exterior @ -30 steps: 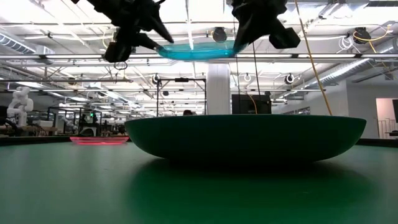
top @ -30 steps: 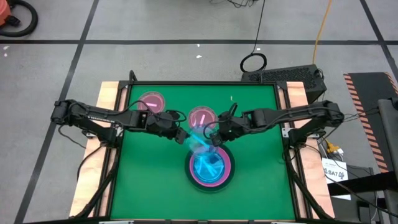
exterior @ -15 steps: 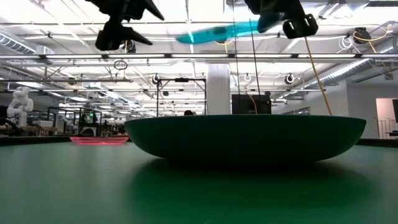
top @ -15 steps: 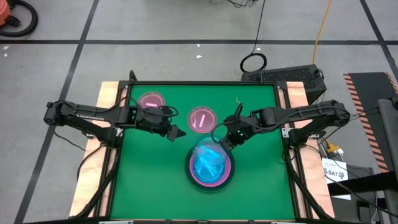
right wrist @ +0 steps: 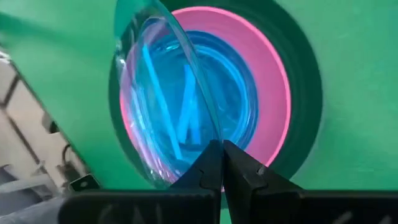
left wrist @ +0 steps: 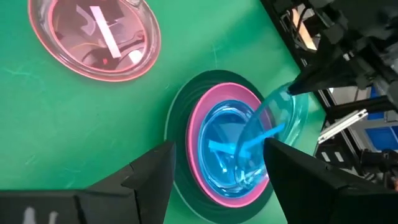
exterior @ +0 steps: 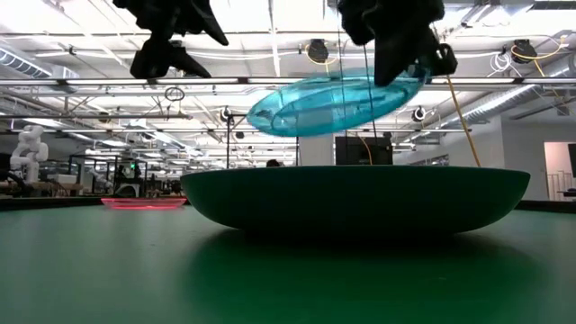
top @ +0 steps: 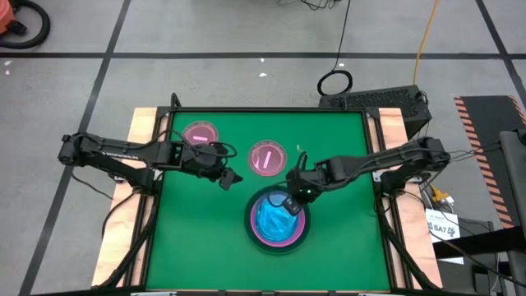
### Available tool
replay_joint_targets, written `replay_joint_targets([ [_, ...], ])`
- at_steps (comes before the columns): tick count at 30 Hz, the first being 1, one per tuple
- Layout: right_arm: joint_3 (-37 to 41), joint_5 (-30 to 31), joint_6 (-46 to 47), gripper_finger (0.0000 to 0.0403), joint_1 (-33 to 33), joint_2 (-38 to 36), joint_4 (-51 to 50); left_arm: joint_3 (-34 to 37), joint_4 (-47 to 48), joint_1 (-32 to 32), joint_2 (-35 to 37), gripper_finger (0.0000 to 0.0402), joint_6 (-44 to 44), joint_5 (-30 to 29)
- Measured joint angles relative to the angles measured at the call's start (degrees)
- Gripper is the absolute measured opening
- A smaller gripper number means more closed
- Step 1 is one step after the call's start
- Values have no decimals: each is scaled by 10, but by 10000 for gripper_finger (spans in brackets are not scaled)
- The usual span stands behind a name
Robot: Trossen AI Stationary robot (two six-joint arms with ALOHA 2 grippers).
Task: Stack plastic plates
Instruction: Stack the blue transparent plate on top of the other blue transparent plate
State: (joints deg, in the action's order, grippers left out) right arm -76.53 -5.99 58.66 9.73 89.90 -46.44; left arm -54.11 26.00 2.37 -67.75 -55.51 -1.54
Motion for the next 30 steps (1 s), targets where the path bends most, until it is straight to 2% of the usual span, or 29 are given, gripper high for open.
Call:
replay_joint_targets([
  [8, 0, -46, -36, 0, -7, 55, 22, 0, 0, -1, -2, 248, 3, -7],
  [14, 0, -47, -41, 3, -7, 82, 20, 0, 0, 0, -2, 248, -1, -10],
  [24, 0, -43, -43, 53, -7, 103, 12, 0, 0, 0, -2, 248, 10, -17],
  [30, 0, -42, -39, 89, -7, 92, -1, 0, 16, -3, -10, 248, 33, -47],
])
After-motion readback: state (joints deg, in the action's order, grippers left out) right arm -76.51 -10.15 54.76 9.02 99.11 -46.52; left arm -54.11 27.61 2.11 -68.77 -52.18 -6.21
